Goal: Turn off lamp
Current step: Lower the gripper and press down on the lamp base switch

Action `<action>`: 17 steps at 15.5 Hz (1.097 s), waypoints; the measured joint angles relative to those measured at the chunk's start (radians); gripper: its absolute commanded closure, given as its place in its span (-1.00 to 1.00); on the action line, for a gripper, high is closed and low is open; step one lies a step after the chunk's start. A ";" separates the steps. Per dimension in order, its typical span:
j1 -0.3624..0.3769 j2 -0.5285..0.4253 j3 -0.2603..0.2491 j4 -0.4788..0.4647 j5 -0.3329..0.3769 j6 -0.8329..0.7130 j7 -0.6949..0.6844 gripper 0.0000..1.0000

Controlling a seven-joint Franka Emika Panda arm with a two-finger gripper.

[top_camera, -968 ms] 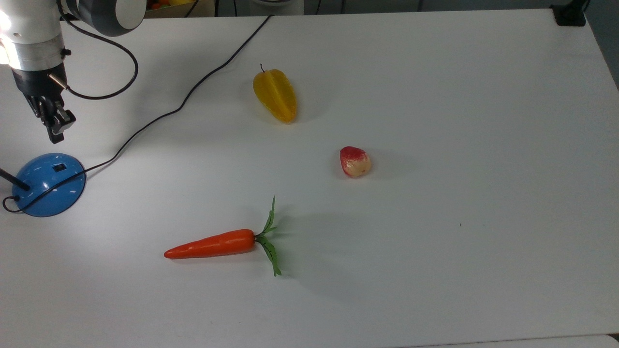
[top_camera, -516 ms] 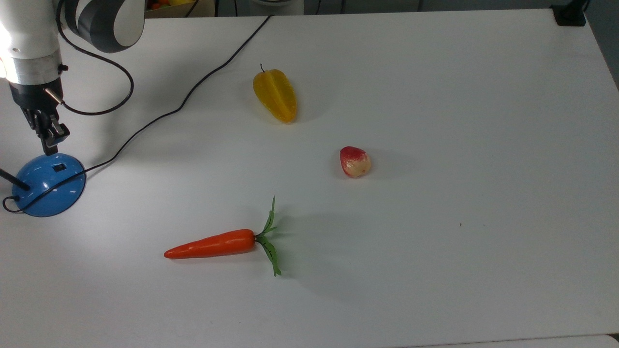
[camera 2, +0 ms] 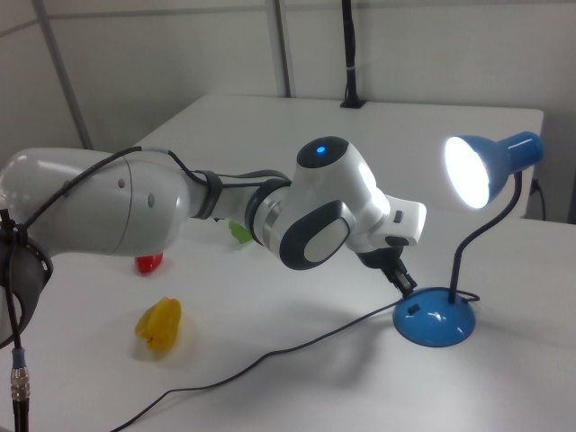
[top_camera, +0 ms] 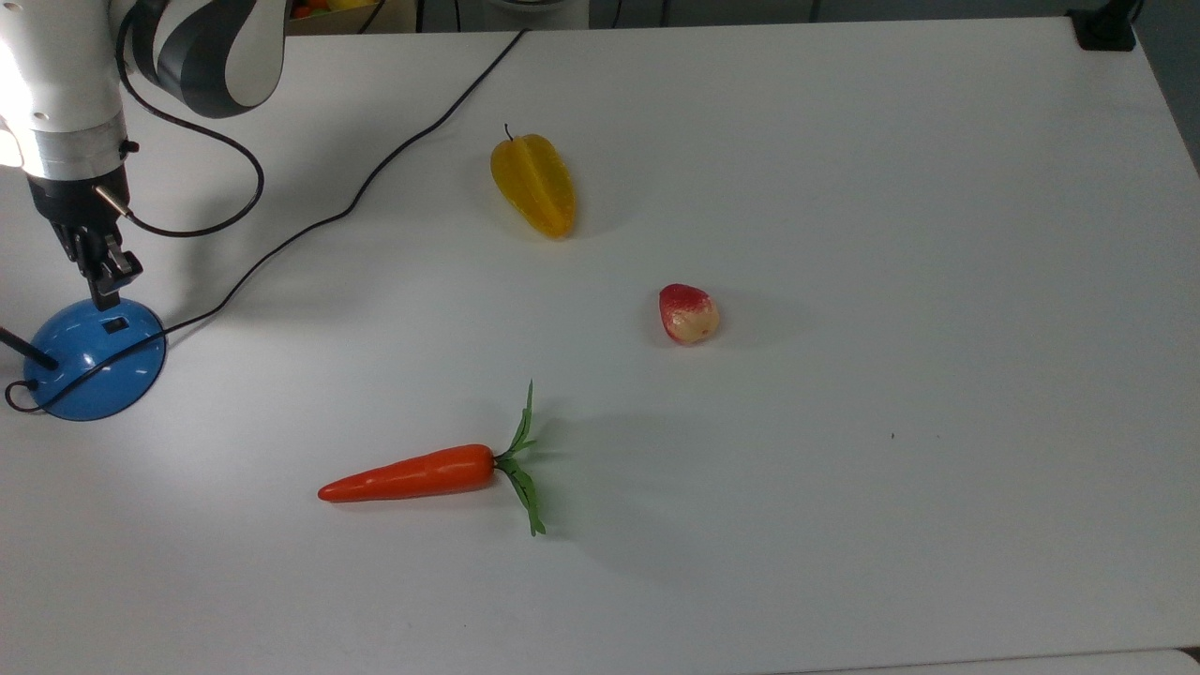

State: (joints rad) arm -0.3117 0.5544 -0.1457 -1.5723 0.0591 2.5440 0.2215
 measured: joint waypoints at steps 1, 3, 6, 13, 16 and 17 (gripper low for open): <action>0.000 0.002 0.000 0.001 0.000 0.004 0.000 1.00; 0.000 0.008 0.000 0.001 0.000 0.011 0.000 1.00; 0.000 0.020 0.000 0.002 0.000 0.020 0.000 1.00; 0.000 0.037 0.000 0.005 0.000 0.020 0.000 1.00; 0.000 0.049 0.000 0.006 0.000 0.020 0.000 1.00; 0.000 0.053 0.000 0.006 -0.001 0.020 0.000 1.00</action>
State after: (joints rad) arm -0.3117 0.6070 -0.1457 -1.5663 0.0582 2.5641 0.2220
